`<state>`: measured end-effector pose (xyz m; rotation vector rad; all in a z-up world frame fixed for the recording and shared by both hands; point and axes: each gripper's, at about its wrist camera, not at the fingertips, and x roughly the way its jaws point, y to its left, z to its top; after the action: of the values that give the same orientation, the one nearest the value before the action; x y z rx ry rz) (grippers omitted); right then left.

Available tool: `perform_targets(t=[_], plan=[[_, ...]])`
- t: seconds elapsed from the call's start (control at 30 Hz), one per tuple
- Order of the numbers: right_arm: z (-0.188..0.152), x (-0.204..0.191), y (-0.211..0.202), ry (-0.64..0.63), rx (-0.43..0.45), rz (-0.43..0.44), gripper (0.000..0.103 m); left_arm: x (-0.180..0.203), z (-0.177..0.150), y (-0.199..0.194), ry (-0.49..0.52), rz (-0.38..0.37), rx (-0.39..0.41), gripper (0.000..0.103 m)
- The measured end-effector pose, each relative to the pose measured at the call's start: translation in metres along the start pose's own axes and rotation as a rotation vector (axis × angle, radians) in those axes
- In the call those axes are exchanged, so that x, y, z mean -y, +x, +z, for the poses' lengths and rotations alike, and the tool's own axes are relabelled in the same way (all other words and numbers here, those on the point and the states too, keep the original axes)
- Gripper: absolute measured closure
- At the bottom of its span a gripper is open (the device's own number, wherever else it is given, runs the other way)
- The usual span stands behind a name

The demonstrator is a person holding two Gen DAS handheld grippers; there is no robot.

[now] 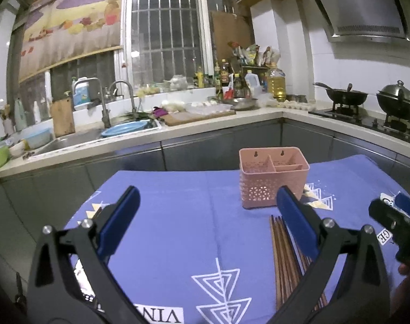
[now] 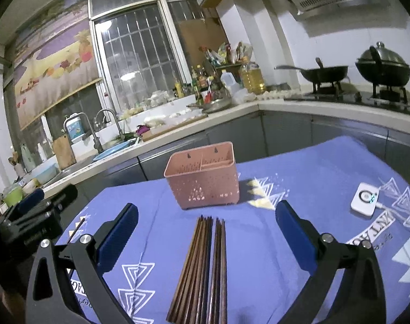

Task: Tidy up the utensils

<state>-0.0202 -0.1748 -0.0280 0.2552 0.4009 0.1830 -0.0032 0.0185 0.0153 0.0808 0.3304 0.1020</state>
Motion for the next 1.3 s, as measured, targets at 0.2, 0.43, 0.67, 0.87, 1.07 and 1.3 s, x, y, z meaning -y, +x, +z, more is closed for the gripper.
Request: perform_targets(t=[0.2, 0.43, 0.67, 0.87, 1.07, 1.3], plan=[[-0.002, -0.001, 0.001, 0.01, -0.013, 0.007, 0.003, 0.004, 0.0, -0.005, 0.025, 0.021, 0.008, 0.006], [-0.005, -0.002, 0.002, 0.005, -0.023, 0.01, 0.003, 0.012, -0.004, -0.009, 0.085, 0.065, 0.039, 0.006], [-0.005, -0.001, 0.003, 0.011, -0.03, 0.013, 0.003, 0.013, -0.005, -0.011, 0.099, 0.064, 0.045, 0.006], [-0.006, -0.001, 0.003, 0.012, -0.031, 0.012, 0.003, 0.013, -0.005, -0.006, 0.098, 0.001, 0.005, 0.006], [-0.008, -0.002, 0.003, 0.01, -0.032, 0.013, 0.003, 0.017, -0.006, -0.008, 0.114, -0.026, 0.017, 0.006], [-0.008, -0.002, 0.003, 0.012, -0.035, 0.012, 0.003, 0.008, -0.004, -0.008, 0.051, 0.014, 0.042, 0.006]])
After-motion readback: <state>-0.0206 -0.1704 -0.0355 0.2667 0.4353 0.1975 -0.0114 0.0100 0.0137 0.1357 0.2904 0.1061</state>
